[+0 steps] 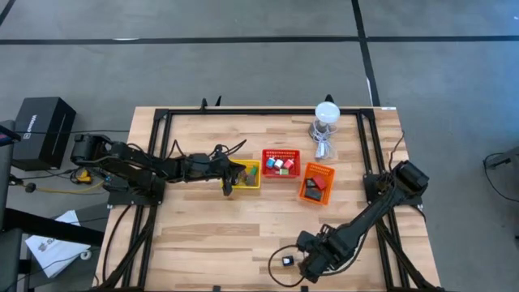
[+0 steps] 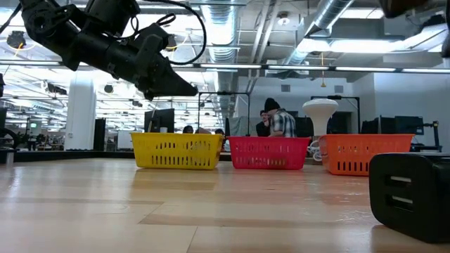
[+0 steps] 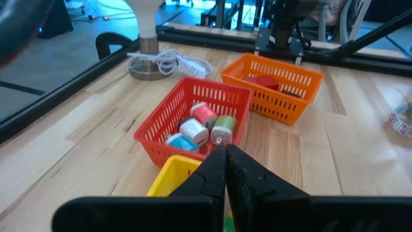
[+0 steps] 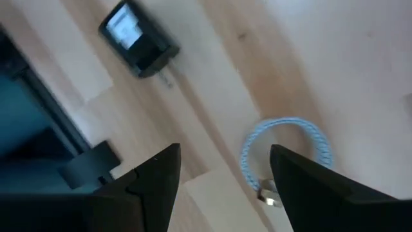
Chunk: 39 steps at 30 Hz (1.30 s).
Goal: Pick & Place Office items
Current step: Put the blue watch into the yellow bin
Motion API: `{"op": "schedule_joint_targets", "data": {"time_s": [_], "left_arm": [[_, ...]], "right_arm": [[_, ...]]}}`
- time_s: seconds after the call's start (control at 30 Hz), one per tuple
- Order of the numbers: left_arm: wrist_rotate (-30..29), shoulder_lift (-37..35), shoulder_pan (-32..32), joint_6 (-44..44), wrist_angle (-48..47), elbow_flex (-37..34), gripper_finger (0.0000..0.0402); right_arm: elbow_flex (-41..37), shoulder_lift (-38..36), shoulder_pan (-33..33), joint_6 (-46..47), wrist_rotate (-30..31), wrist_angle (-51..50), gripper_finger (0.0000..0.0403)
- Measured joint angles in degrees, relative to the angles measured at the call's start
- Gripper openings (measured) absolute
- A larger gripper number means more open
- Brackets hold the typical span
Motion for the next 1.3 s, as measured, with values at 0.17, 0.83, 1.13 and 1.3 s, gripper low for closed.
{"op": "schedule_joint_targets", "data": {"time_s": [0.17,0.83,1.13,1.3], "left_arm": [[0.0,0.0,0.0,2.7,2.8,0.0,0.0006],[-0.3,0.0,0.6,11.4,10.9,0.0,0.0006],[-0.3,0.0,2.0,10.8,11.2,0.0,0.0006],[-0.2,0.0,2.0,10.8,11.2,0.0,0.0006]], "right_arm": [[-2.0,0.0,0.5,1.4,-0.9,3.0,0.023],[-10.6,0.7,0.7,-4.8,-0.1,14.3,0.0211],[-10.6,0.7,0.7,-6.4,0.2,12.3,0.0135],[-10.6,0.7,0.7,-6.9,0.2,11.4,0.0095]]}}
